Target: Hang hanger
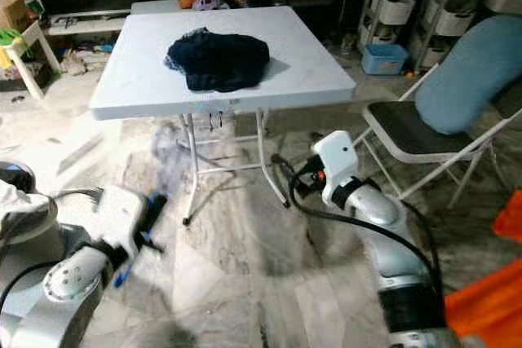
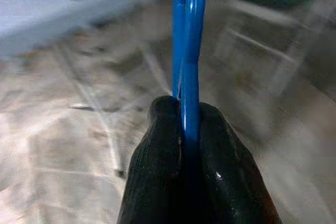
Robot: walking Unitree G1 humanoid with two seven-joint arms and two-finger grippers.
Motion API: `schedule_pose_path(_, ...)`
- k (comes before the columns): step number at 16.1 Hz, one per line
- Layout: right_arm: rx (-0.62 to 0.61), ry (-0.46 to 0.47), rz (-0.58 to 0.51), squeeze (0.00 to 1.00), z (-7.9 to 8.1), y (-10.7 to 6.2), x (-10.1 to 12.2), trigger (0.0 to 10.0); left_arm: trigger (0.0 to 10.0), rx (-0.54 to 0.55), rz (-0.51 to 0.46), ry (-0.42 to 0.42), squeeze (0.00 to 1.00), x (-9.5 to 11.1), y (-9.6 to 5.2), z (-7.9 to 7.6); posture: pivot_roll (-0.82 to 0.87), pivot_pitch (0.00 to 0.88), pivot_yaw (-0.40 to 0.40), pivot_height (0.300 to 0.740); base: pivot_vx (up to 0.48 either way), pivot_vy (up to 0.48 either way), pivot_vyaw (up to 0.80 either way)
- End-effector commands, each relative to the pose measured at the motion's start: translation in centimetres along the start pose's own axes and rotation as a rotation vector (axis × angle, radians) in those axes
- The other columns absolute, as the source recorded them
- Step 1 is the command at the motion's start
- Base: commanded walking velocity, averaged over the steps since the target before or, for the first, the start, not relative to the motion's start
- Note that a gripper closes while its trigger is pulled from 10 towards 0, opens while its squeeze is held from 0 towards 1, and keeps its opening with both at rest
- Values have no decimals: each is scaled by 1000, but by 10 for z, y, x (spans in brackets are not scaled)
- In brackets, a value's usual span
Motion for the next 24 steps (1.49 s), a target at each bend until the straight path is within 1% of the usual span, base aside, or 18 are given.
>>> schedule_pose_path(1, 52, -58, 3, 0, -1, 1, 7, 10000, 10000, -128, 22, 10, 0, -5, -3, -14, 22, 55, -4, 740, 0, 0, 0)
schedule_pose_path(2, 93, -90, 15, 0, 0, 1, 9, 10000, 10000, -203, 31, 44, 0, -10, -6, -20, 18, 58, -3, 740, 0, 0, 0)
schedule_pose_path(3, 166, -141, 37, 0, 5, 0, 10, 10000, 10000, -296, 35, 79, 0, -14, -11, -25, 14, 60, -2, 740, 0, 0, 0)
schedule_pose_path(5, 342, -221, 107, 0, 20, -8, 5, 10000, 10000, -321, 14, 119, 0, -9, -8, -16, 7, 67, 2, 740, 0, 0, 0)
schedule_pose_path(6, 451, -255, 168, 0, 26, -15, -2, 10000, 10000, -319, -6, 165, 0, -5, -5, -9, 7, 67, 2, 740, 0, 0, 0)
schedule_pose_path(7, 502, -270, 202, 0, 27, -18, -5, 10000, 10000, -347, -16, 201, 0, -3, -5, -10, 3, 69, 4, 740, 0, 0, 0)
schedule_pose_path(8, 568, -310, 247, 0, 27, -21, -8, 10000, 10000, -401, -28, 231, 0, -1, -7, -16, 3, 71, 6, 740, 0, 0, 0)
schedule_pose_path(9, 614, -329, 279, 0, 29, -23, -10, 10000, 10000, -423, -39, 238, 0, 1, -7, -21, 3, 71, 8, 740, 0, 0, 0)
schedule_pose_path(10, 640, -343, 291, 0, 30, -22, -9, 10000, 10000, -445, -51, 256, 0, 2, -7, -27, 3, 71, 10, 740, 0, 0, 0)
schedule_pose_path(11, 656, -353, 289, 0, 31, -18, -7, 10000, 10000, -477, -64, 253, 0, 4, -7, -34, 2, 71, 10, 740, 0, 0, 0)
schedule_pose_path(13, 669, -390, 284, 0, 34, -13, -5, 10000, 10000, -504, -89, 260, 0, 7, -6, -44, 4, 71, 8, 740, 0, 0, 0)
schedule_pose_path(17, 737, -403, 325, 0, 37, -15, -12, 10000, 10000, -515, -118, 275, 0, 12, -2, -48, 3, 75, 0, 740, 0, 0, 0)
schedule_pose_path(18, 768, -437, 367, 0, 37, -19, -19, 10000, 10000, -516, -128, 283, 0, 15, -1, -48, 2, 76, 1, 740, 0, 0, 0)
schedule_pose_path(20, 770, -456, 368, 0, 37, -16, -19, 10000, 10000, -519, -134, 289, 0, 16, 1, -49, -1, 77, 2, 740, 0, 0, 0)
schedule_pose_path(21, 777, -472, 374, 0, 38, -15, -20, 8706, 10000, -522, -137, 294, 0, 17, 1, -50, -3, 77, 1, 740, 0, 0, 0)
schedule_pose_path(22, 788, -492, 389, 0, 40, -15, -23, 4863, 10000, -524, -139, 299, 0, 17, 1, -51, -3, 77, 1, 740, 0, 0, 0)
schedule_pose_path(23, 794, -511, 406, 0, 40, -15, -27, 314, 10000, -525, -140, 300, 0, 17, 2, -52, -4, 77, 0, 740, 0, 0, 0)
schedule_pose_path(24, 797, -539, 423, 0, 40, -15, -32, 0, 10000, -528, -143, 301, 0, 17, 3, -54, -3, 77, -1, 740, 0, 0, 0)
Point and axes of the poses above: a point about 5 cm out from each wrist's last joint towards the gripper, its own y axis pointing out of the wrist towards the gripper, its own x axis along the axis of the wrist's last joint, z = x × y, the point moved 5 cm from there along y, pointing out of the wrist towards the gripper, and after that the axes turned 12 degrees about y, right-handed, at the moved point
